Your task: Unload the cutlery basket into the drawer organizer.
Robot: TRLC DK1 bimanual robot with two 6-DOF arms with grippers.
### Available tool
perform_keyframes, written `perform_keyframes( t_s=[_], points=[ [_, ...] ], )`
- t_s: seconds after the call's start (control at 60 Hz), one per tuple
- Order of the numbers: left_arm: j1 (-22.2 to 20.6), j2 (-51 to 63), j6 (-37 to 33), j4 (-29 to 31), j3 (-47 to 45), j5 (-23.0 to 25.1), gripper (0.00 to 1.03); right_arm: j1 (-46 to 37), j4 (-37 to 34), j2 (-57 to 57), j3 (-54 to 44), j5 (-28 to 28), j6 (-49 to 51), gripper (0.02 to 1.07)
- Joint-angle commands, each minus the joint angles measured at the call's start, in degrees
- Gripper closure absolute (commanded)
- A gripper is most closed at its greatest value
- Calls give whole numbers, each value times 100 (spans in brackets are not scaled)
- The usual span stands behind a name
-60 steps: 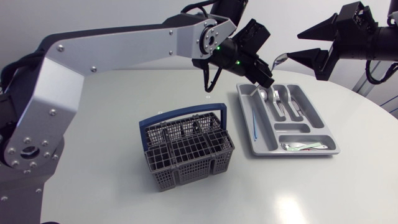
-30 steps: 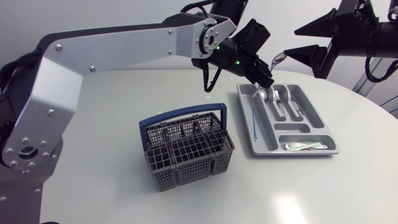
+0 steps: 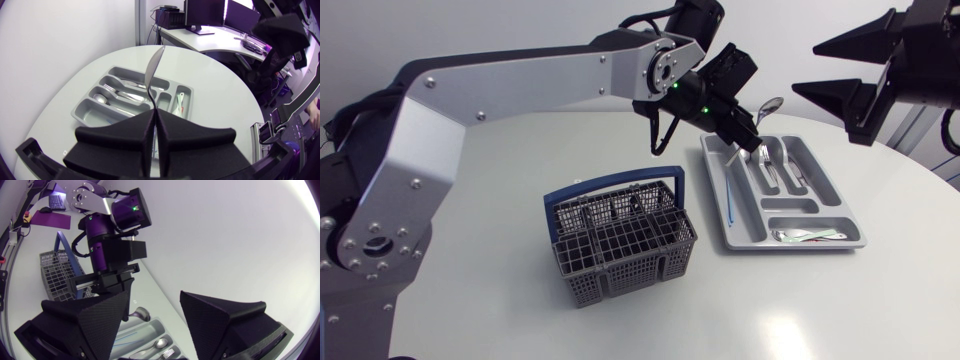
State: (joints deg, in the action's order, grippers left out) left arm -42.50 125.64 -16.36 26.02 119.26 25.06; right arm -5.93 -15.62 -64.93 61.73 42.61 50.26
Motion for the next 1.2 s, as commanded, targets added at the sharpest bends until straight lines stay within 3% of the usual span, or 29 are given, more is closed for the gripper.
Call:
perform_keyframes(
  t_s=[0.0, 0.317, 0.5, 0.817, 1.183],
  points=[
    [31, 145, 212, -9, 203, 17, 100, -118, 32, 173, -408, -7, -306, 31],
    [269, 145, 1302, -563, 211, -265, 100, -409, 322, 59, -865, -42, -2011, 32],
    [321, 153, 1996, -818, 185, -379, 100, -180, 489, -178, -891, -42, -2908, 40],
    [321, 136, 3077, -1187, -52, -423, 100, 163, 929, -1057, -557, -148, -4077, 40],
    [225, 30, 3490, -1495, -404, -722, 100, 470, 1280, -1804, -74, -183, -5000, 40]
  ],
)
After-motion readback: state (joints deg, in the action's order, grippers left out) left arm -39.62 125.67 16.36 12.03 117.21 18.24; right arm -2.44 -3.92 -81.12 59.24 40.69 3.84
